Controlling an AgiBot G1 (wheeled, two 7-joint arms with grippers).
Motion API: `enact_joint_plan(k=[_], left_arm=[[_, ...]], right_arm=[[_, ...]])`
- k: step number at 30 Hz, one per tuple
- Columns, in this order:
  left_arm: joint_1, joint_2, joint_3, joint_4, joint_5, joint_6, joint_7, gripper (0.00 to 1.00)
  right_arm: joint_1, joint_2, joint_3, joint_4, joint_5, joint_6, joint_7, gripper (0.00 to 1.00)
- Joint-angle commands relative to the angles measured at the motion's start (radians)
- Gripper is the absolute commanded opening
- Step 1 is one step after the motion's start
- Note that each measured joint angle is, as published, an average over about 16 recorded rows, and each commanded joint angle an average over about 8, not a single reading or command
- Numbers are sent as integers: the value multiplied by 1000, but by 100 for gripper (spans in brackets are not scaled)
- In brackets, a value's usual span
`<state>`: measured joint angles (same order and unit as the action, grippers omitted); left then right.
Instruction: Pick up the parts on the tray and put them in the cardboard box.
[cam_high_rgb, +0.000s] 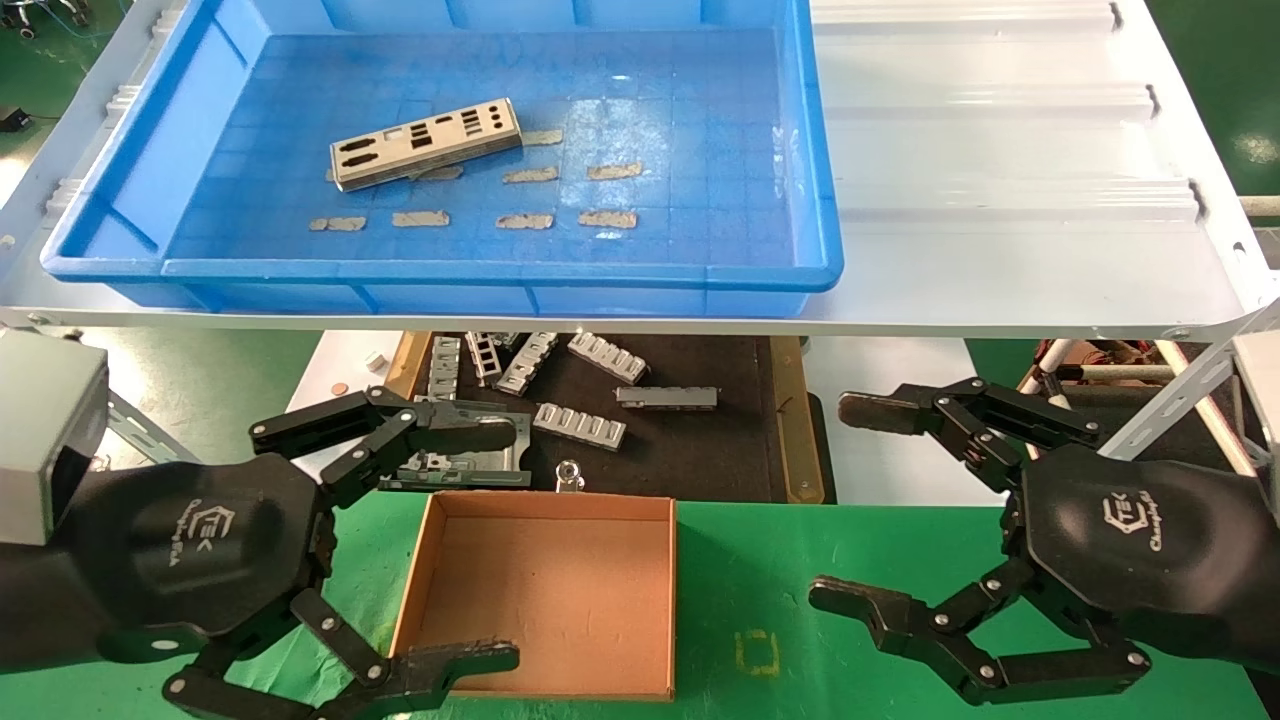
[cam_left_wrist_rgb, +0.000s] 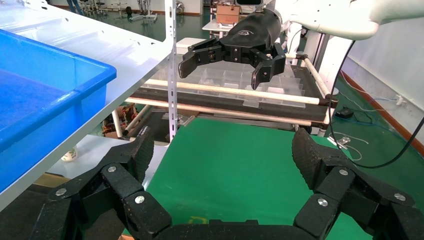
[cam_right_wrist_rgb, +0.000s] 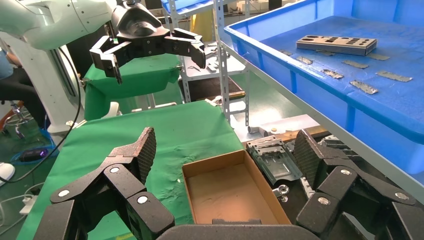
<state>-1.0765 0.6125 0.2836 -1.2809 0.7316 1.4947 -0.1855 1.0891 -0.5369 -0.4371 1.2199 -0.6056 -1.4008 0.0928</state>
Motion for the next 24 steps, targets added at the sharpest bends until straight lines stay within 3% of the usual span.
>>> enact_joint_plan(k=[1, 23, 24], left_arm=[[0, 0, 0, 0, 0, 0, 0, 100], [0, 0, 0, 0, 0, 0, 0, 100], [0, 0, -1, 0, 0, 0, 0, 100]], right_arm=[[0, 0, 0, 0, 0, 0, 0, 100], [0, 0, 0, 0, 0, 0, 0, 100], [0, 0, 0, 0, 0, 0, 0, 88]])
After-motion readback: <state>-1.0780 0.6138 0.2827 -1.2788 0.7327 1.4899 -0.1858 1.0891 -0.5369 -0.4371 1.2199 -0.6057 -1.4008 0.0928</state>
